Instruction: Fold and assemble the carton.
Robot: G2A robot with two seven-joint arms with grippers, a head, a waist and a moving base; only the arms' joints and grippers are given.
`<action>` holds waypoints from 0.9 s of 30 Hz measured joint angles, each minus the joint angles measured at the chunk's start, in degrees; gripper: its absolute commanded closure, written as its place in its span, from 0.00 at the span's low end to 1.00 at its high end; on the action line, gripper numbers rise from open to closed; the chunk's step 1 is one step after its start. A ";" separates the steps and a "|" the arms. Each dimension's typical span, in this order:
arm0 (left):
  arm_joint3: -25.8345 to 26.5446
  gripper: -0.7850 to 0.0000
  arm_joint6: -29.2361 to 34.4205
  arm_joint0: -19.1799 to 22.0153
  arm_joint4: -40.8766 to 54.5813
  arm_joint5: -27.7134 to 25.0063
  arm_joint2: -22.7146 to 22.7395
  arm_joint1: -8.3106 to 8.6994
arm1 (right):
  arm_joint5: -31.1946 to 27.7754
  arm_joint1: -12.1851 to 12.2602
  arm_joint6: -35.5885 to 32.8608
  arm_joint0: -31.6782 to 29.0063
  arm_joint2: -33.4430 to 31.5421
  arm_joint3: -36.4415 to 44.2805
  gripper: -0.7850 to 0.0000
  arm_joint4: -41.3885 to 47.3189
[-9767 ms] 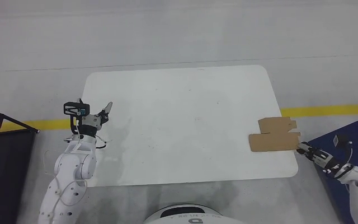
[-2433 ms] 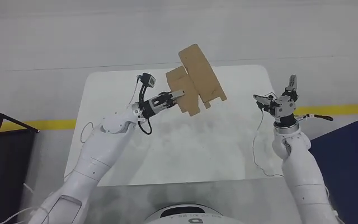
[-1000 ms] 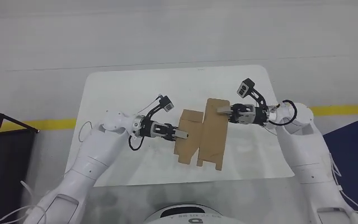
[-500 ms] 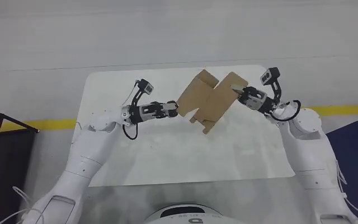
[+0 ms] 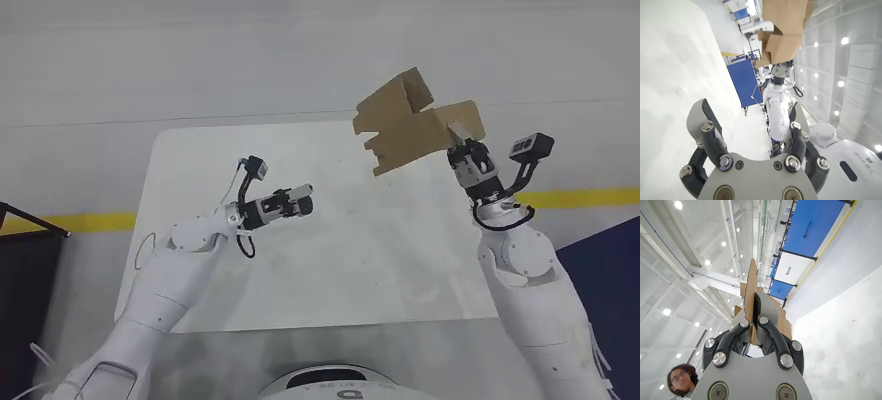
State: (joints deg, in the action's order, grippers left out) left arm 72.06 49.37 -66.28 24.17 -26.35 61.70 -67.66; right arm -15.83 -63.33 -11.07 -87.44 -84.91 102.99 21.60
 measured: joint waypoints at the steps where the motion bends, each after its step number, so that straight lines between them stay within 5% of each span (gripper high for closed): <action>1: -0.74 0.00 -1.78 0.34 0.39 -0.36 -0.28 -0.26 | 0.00 0.00 0.00 0.00 0.00 0.00 1.00 0.00; 10: -7.31 0.00 -13.52 7.16 -1.94 0.85 -2.19 -2.21 | -2.52 -0.07 -7.73 -1.09 1.46 1.01 1.00 -0.06; 15: -6.88 0.00 -19.33 10.43 -7.57 3.90 -3.06 -2.85 | -3.73 -0.05 -11.28 -2.11 1.82 2.01 1.00 -1.21; 27: -4.07 0.00 -17.95 12.91 -8.27 9.13 -6.25 -4.39 | -3.30 -0.40 -10.84 -1.18 4.12 0.63 1.00 -9.76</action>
State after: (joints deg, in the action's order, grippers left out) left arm 67.99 31.42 -53.37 15.90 -17.22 55.45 -72.05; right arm -19.13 -63.73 -21.91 -88.62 -80.79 103.62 11.84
